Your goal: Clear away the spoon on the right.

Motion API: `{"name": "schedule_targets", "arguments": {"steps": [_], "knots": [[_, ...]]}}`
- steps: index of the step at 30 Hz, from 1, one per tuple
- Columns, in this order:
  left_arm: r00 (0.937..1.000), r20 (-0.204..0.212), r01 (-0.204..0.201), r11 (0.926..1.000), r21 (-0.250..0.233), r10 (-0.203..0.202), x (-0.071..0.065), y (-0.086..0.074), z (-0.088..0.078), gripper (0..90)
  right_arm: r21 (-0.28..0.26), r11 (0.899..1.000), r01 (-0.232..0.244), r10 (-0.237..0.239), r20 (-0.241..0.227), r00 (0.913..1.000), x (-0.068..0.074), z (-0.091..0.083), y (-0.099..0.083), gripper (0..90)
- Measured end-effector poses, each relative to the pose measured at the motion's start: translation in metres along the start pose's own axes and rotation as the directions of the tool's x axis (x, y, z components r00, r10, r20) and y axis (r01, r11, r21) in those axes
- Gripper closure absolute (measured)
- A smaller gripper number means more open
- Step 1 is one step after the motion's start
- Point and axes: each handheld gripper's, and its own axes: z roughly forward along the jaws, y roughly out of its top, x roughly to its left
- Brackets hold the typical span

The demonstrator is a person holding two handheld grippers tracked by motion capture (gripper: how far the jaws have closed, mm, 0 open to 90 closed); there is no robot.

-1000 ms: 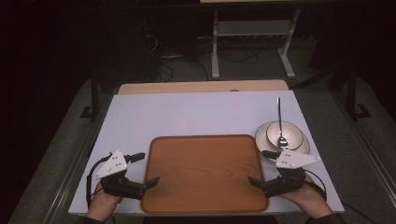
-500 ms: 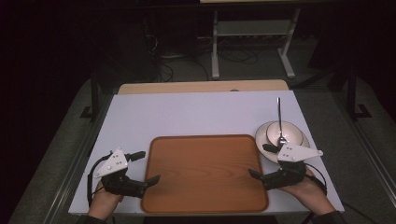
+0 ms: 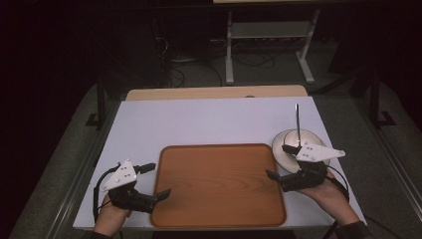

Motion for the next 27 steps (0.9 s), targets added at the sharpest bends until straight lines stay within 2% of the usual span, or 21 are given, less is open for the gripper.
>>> {"name": "schedule_targets", "arguments": {"steps": [14, 27], "knots": [[1.0000, 0.003, 0.006, 1.0000, -0.004, -0.006, 0.000, 0.000, 0.000, 6.5, -0.002, 1.000, -0.008, 0.008, 0.032, 0.9995, -0.017, 0.003, 0.010, 5.0], [0.9999, 0.007, 0.010, 0.9999, -0.012, -0.010, 0.001, 0.000, 0.000, 6.5, 0.002, 1.000, -0.015, 0.015, 0.039, 0.9991, -0.035, 0.008, 0.022, 5.8]]}}
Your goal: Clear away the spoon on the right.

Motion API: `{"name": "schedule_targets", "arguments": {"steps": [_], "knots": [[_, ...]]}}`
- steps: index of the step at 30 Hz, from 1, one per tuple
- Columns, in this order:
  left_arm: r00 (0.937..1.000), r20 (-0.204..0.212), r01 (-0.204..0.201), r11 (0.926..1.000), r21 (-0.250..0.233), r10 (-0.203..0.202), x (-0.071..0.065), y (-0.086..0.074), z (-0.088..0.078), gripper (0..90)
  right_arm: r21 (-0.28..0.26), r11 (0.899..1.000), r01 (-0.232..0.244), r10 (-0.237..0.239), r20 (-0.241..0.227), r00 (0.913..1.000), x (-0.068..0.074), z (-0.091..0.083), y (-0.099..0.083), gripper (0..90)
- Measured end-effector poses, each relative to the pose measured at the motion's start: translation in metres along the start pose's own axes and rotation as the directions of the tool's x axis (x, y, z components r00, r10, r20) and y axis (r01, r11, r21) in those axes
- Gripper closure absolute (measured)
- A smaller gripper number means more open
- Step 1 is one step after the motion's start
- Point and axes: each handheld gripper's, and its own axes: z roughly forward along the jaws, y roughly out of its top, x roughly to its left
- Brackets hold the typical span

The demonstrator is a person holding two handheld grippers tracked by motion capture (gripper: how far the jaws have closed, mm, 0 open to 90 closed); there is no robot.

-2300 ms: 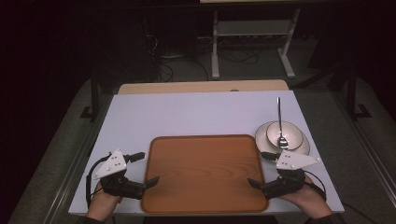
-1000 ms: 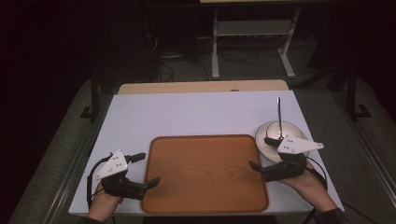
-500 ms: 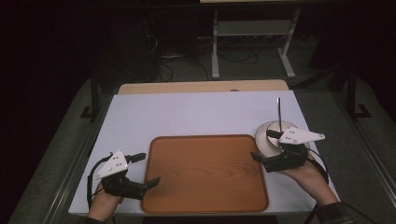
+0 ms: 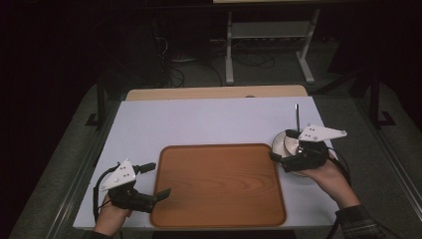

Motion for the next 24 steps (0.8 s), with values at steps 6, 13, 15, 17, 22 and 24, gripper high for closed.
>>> {"name": "schedule_targets", "arguments": {"steps": [6, 13, 15, 17, 22, 24], "knots": [[1.0000, 0.002, 0.003, 1.0000, -0.005, -0.003, 0.001, -0.001, -0.001, 6.5, -0.004, 1.000, -0.001, 0.001, 0.014, 0.9999, -0.008, 0.002, 0.007, 6.3], [1.0000, 0.001, -0.001, 1.0000, -0.001, 0.001, 0.000, 0.000, -0.001, 6.5, 0.013, 1.000, -0.018, 0.017, 0.022, 0.9996, -0.020, 0.008, 0.013, 6.6], [1.0000, 0.000, 0.004, 1.0000, -0.004, -0.004, 0.001, 0.000, -0.001, 6.5, 0.015, 1.000, -0.022, 0.021, 0.025, 0.9995, -0.023, 0.010, 0.014, 6.7], [1.0000, -0.001, 0.003, 1.0000, -0.003, -0.003, 0.001, -0.001, -0.002, 6.5, 0.016, 1.000, -0.026, 0.025, 0.030, 0.9992, -0.026, 0.012, 0.016, 6.8], [1.0000, 0.000, 0.003, 1.0000, -0.002, -0.003, 0.001, -0.001, -0.001, 6.5, 0.022, 0.999, -0.029, 0.028, 0.043, 0.9987, -0.031, 0.014, 0.019, 10.9], [1.0000, 0.002, 0.003, 1.0000, 0.000, -0.003, 0.000, -0.001, -0.001, 6.5, 0.033, 0.999, -0.031, 0.029, 0.043, 0.9987, -0.035, 0.014, 0.022, 13.8]]}}
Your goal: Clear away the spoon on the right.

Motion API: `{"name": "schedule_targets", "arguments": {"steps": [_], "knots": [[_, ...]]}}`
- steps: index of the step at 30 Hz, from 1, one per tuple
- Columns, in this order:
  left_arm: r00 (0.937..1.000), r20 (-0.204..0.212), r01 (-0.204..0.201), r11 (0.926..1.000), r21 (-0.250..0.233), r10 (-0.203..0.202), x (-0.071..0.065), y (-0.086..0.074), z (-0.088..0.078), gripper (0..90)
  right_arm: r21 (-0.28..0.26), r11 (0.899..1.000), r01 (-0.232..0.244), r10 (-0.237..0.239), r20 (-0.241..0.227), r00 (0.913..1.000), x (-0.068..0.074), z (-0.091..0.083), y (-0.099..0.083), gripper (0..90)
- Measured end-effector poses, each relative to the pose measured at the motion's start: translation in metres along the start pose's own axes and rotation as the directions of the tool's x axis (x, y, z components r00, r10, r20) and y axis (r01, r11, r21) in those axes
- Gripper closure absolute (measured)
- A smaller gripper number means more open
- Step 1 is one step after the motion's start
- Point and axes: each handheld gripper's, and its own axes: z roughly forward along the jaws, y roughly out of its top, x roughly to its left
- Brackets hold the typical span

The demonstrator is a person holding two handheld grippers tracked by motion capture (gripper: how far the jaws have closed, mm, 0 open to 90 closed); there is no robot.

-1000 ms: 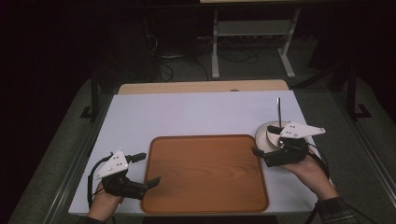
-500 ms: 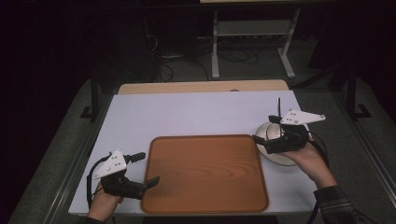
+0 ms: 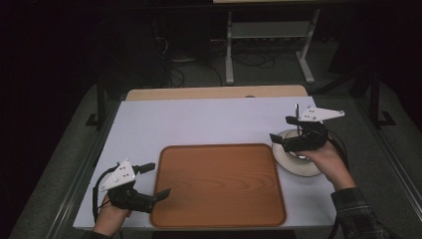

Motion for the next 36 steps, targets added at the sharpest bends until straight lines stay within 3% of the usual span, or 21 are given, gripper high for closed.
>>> {"name": "schedule_targets", "arguments": {"steps": [3, 10, 11, 15, 16, 21, 22, 24, 25, 26, 27, 36], "knots": [[1.0000, -0.004, -0.002, 1.0000, -0.001, 0.002, 0.000, 0.000, 0.000, 6.5, 0.010, 1.000, -0.008, 0.008, 0.012, 0.9999, -0.004, 0.002, 0.002, 14.4], [1.0000, -0.005, -0.001, 1.0000, 0.002, 0.001, 0.000, 0.000, 0.000, 6.5, 0.043, 0.999, -0.027, 0.024, 0.081, 0.9964, -0.020, 0.007, 0.001, 27.4], [1.0000, -0.006, -0.001, 1.0000, 0.001, 0.001, 0.000, 0.000, 0.000, 6.5, 0.041, 0.998, -0.047, 0.044, 0.080, 0.9959, -0.025, 0.008, 0.001, 33.7], [1.0000, -0.007, -0.001, 1.0000, 0.002, 0.001, 0.000, 0.000, 0.000, 6.5, 0.046, 0.997, -0.055, 0.051, 0.085, 0.9950, -0.031, 0.009, 0.001, 40.3], [1.0000, -0.006, -0.002, 1.0000, 0.002, 0.002, 0.000, 0.000, 0.000, 6.5, 0.051, 0.996, -0.071, 0.067, 0.088, 0.9939, -0.035, 0.010, -0.001, 50.1], [1.0000, -0.006, -0.001, 1.0000, 0.003, 0.001, 0.000, 0.000, 0.000, 6.5, 0.059, 0.994, -0.096, 0.090, 0.104, 0.9905, -0.043, 0.013, -0.004, 61.4], [1.0000, -0.008, -0.002, 1.0000, 0.003, 0.002, 0.000, 0.000, 0.000, 6.5, 0.061, 0.992, -0.112, 0.105, 0.106, 0.9887, -0.048, 0.014, -0.007, 68.4], [1.0000, -0.007, -0.002, 1.0000, 0.002, 0.002, 0.000, 0.000, 0.000, 6.5, 0.063, 0.991, -0.118, 0.111, 0.109, 0.9878, -0.049, 0.015, -0.008, 71.4], [1.0000, -0.008, -0.002, 1.0000, 0.003, 0.002, 0.000, 0.000, 0.000, 6.5, 0.072, 0.988, -0.134, 0.124, 0.133, 0.9834, -0.053, 0.016, -0.011, 79.6], [1.0000, -0.008, -0.002, 1.0000, 0.003, 0.002, 0.000, 0.000, 0.000, 6.5, 0.072, 0.988, -0.134, 0.124, 0.133, 0.9834, -0.053, 0.016, -0.011, 79.6], [1.0000, -0.008, 0.000, 1.0000, 0.003, 0.000, 0.000, 0.000, 0.000, 6.5, 0.083, 0.985, -0.149, 0.136, 0.142, 0.9804, -0.057, 0.016, -0.014, 85.9], [1.0000, -0.008, -0.002, 1.0000, 0.006, 0.002, 0.000, 0.000, 0.000, 6.5, 0.116, 0.977, -0.182, 0.157, 0.195, 0.9681, -0.070, 0.015, -0.030, 89.6]]}}
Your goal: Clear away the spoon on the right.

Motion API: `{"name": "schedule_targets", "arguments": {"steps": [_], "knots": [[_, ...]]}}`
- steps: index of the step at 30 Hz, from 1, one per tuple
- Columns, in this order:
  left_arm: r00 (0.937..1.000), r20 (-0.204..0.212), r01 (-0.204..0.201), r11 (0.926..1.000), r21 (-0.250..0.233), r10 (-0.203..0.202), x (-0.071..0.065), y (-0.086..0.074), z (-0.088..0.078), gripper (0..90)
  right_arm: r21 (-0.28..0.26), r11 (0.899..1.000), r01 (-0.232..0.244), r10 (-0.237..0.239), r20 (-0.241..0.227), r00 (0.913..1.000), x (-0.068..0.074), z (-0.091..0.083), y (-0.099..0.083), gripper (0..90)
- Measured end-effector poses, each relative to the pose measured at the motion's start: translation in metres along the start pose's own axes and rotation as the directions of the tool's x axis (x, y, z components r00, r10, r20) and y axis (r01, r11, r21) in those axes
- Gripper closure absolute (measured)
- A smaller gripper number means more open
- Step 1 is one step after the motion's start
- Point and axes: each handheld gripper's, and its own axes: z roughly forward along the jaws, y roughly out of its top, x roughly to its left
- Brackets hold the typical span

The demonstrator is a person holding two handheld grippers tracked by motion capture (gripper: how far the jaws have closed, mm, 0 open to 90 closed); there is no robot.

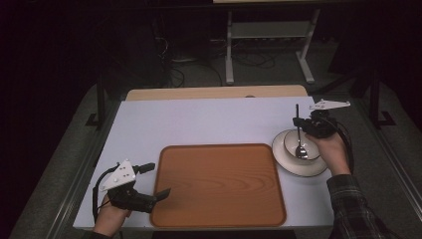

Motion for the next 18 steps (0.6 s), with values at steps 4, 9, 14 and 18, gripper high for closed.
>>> {"name": "schedule_targets", "arguments": {"steps": [4, 9, 14, 18], "knots": [[1.0000, -0.001, 0.001, 1.0000, 0.000, -0.001, 0.0000, 0.0000, 0.0001, 6.5, 0.005, 1.000, 0.007, -0.007, 0.006, 1.0000, 0.0001, 0.0012, -0.0001, 89.6], [1.0000, 0.000, 0.000, 1.0000, -0.004, 0.000, 0.0000, -0.0001, -0.0004, 6.5, 0.034, 0.999, 0.031, -0.032, 0.037, 0.9988, 0.0015, 0.0046, -0.0014, 89.7], [1.0000, 0.001, -0.001, 1.0000, -0.003, 0.001, 0.0001, -0.0001, -0.0005, 6.5, 0.034, 0.999, 0.027, -0.029, 0.047, 0.9985, -0.0005, 0.0028, -0.0021, 89.7], [1.0000, 0.000, 0.000, 1.0000, -0.001, 0.000, 0.0004, -0.0002, -0.0005, 6.5, 0.030, 0.999, 0.013, -0.015, 0.058, 0.9982, -0.0044, 0.0012, -0.0041, 89.6]]}}
